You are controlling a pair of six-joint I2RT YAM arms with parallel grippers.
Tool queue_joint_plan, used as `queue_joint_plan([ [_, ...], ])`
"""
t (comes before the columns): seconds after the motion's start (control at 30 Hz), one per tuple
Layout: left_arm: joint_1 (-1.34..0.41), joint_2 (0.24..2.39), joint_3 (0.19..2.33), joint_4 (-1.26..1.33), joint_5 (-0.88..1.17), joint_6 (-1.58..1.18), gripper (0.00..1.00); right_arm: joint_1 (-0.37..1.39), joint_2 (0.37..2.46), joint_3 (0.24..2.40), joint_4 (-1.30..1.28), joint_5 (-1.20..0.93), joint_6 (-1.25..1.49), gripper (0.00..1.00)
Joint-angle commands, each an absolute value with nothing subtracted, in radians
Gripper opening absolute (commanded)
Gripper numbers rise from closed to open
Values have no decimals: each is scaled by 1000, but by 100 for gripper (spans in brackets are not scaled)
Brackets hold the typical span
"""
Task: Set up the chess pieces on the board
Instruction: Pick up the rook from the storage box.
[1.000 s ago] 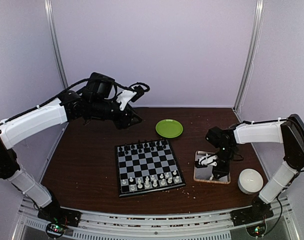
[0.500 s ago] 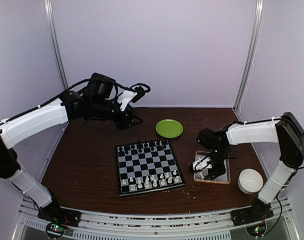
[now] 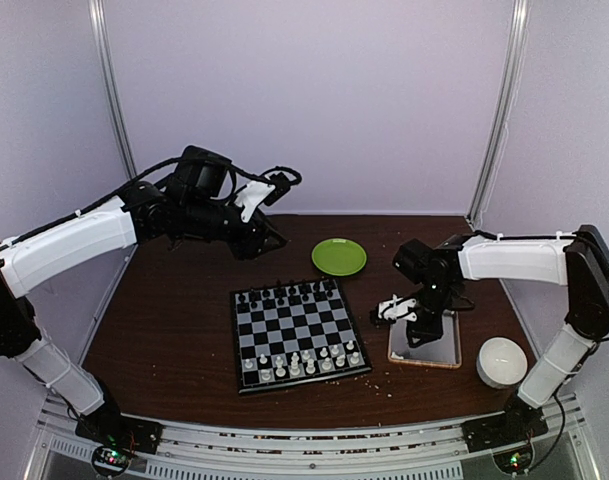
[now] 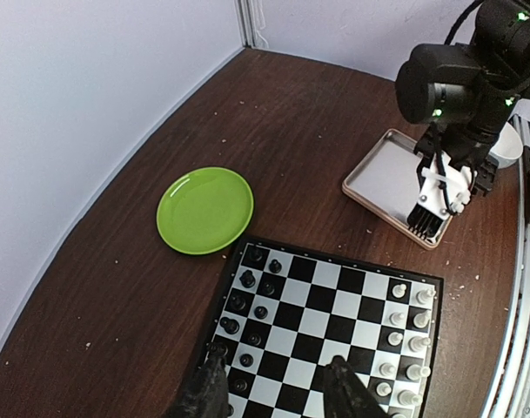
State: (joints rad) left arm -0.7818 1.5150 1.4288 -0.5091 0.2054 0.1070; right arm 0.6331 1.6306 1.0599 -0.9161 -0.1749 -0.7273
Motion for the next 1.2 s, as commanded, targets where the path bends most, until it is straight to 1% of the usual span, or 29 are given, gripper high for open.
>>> queue_joint_plan([
  [0.0, -782, 1528, 1444, -483, 221, 114, 39, 637, 1615, 1092, -914, -350, -620, 31],
  [0.43, -782, 1542, 1443, -485, 215, 115, 39, 644, 1731, 1132, -915, -403, -618, 29],
  [0.67, -782, 1540, 1443, -486, 213, 119, 39, 652, 1749, 1135, -899, -375, -603, 28],
  [0.93, -783, 1549, 1445, -486, 215, 119, 39, 652, 1779, 1148, -884, -333, -586, 25],
  [1.17, -782, 1551, 1445, -488, 214, 121, 39, 655, 1789, 1143, -882, -334, -586, 25],
])
